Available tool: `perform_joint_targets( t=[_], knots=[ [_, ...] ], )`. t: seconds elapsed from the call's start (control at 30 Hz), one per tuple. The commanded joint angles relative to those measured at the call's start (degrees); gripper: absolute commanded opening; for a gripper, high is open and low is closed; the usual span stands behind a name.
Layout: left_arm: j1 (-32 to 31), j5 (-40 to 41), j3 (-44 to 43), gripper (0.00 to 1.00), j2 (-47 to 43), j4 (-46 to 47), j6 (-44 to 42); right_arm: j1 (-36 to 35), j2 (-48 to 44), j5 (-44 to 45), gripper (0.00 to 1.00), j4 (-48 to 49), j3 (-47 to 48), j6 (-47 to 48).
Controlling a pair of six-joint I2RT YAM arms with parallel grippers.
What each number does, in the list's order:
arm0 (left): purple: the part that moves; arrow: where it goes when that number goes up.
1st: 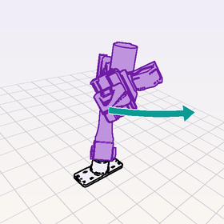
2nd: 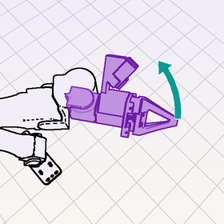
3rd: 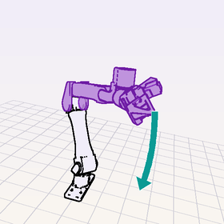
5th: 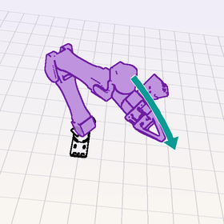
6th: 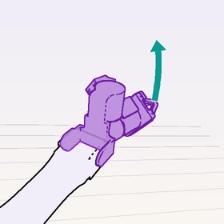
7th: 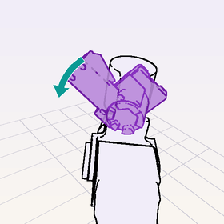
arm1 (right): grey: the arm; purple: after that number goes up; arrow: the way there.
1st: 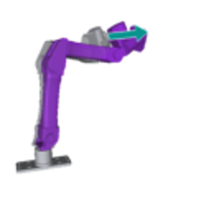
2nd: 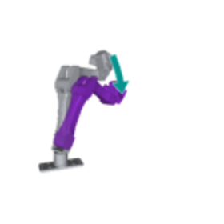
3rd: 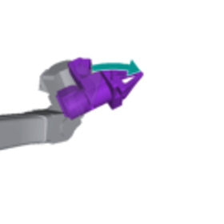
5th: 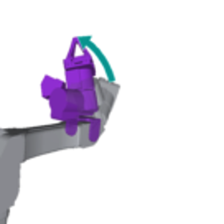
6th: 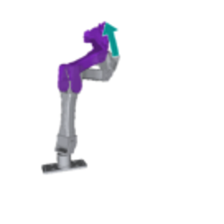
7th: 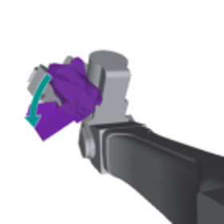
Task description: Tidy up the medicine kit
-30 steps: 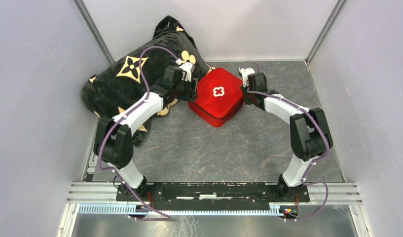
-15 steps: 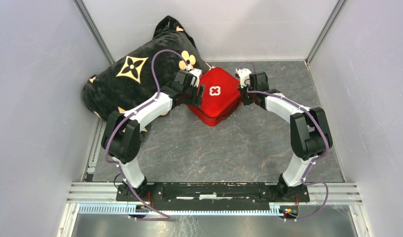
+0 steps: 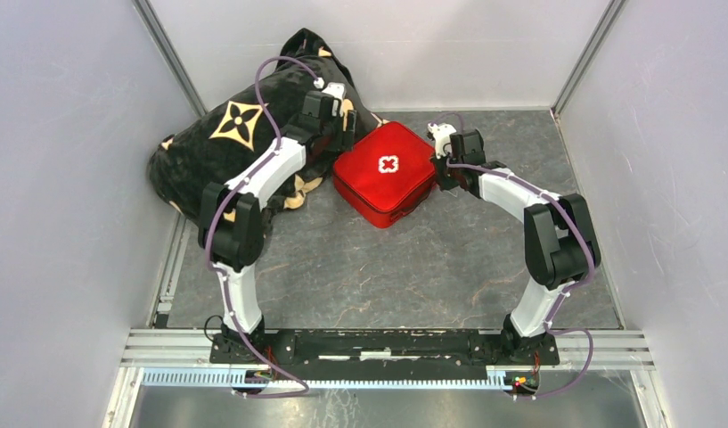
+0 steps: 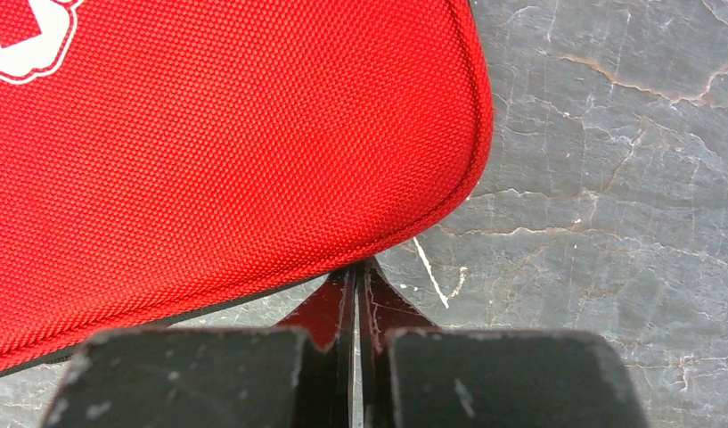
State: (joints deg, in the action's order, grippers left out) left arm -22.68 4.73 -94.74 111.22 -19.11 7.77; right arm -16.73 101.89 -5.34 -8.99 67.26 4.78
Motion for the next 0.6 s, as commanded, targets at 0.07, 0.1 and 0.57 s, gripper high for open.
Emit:
perform_joint_targets(
  t=[0.07,0.1,0.57],
  knots=[
    [0.9,-13.0,0.3,0.82,5.4,-1.5,-1.4,0.5,0.3,-0.7,0.0,0.4,0.2,-1.4],
    [0.9,-14.8,1.0,0.83,5.4,-1.4,-1.0,0.5,0.3,-0.8,0.0,0.4,0.1,-1.4],
    [-1.1,-21.4,13.9,0.68,-2.4,-1.9,5.9,0.6,-0.5,-0.9,0.0,-0.2,-0.6,-0.6]
  ],
)
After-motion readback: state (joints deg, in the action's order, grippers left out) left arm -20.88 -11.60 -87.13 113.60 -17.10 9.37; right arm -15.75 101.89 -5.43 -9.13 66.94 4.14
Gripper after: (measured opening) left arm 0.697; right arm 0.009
